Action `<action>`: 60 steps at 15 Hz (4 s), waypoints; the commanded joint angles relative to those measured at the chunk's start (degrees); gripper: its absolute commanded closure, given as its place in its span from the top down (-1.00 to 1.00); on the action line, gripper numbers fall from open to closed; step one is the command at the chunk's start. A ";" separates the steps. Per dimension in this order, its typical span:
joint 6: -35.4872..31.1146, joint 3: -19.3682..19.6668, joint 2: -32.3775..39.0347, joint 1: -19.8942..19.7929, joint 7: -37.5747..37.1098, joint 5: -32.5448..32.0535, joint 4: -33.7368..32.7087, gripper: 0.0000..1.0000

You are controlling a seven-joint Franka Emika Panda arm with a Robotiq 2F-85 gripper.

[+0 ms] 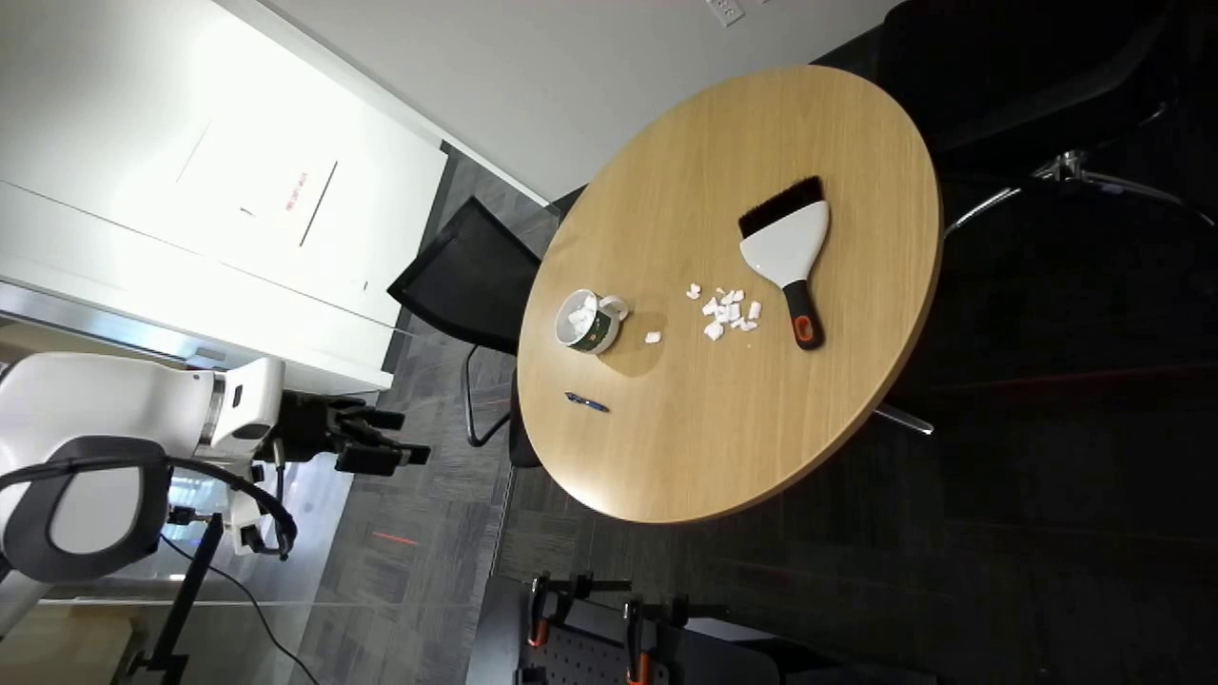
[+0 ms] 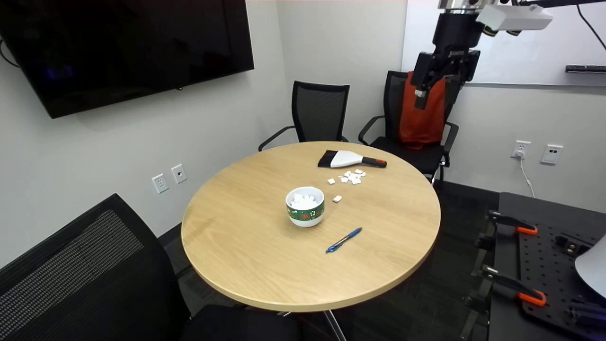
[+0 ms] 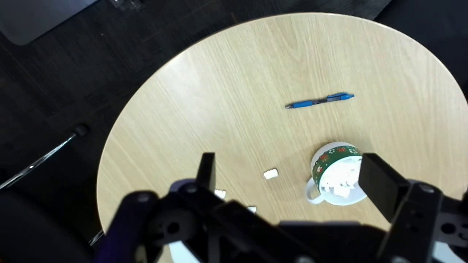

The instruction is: Use the pen to stir the contents of the mug, pour the contents of the mug on the table, then sweep them

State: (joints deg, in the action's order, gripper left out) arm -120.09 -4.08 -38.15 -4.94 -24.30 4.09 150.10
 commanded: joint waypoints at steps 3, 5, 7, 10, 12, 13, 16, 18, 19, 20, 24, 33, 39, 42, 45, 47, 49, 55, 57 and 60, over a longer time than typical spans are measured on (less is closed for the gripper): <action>0.18 -0.31 -0.09 -0.39 0.30 0.25 -0.29 1.00; -0.62 -0.61 0.36 -0.90 -1.69 0.92 -0.42 1.00; -4.23 -1.00 2.35 -0.49 -4.27 3.35 0.48 1.00; -9.79 -1.46 6.26 1.90 -5.99 9.78 1.96 1.00; -7.71 0.26 9.27 6.14 1.72 13.70 1.38 1.00; -7.10 -0.28 10.89 6.82 3.90 13.22 0.86 1.00; -3.32 -1.73 15.92 8.27 7.29 10.00 -1.86 1.00; -0.38 -2.34 19.20 8.66 9.00 7.35 -4.32 1.00; 1.27 -2.11 20.14 9.16 10.96 6.55 -5.24 1.00; -2.50 -2.07 16.71 8.73 8.50 8.08 -1.37 1.00; -0.88 -2.06 19.82 9.12 10.46 7.29 -3.89 1.00; -8.64 -0.65 24.51 8.79 29.05 -14.22 -6.42 1.00; -11.83 0.07 24.94 9.08 31.30 -13.33 -5.38 1.00; -11.87 0.22 25.74 9.65 35.77 -14.39 -5.69 1.00; -15.99 0.62 29.80 10.74 45.28 -14.41 -6.06 1.00; -19.56 0.69 33.43 11.00 50.99 -14.80 -6.53 1.00; -24.34 0.65 37.22 10.50 56.07 -16.54 -6.39 1.00; -29.60 -0.46 42.92 9.39 64.83 -17.15 -6.06 1.00; -29.61 -0.60 44.12 9.30 66.09 -17.23 -6.90 1.00; -31.26 -0.07 45.28 9.53 63.61 -19.04 -7.85 1.00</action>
State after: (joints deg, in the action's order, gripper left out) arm -149.85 -3.99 6.06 5.06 42.35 -13.07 142.96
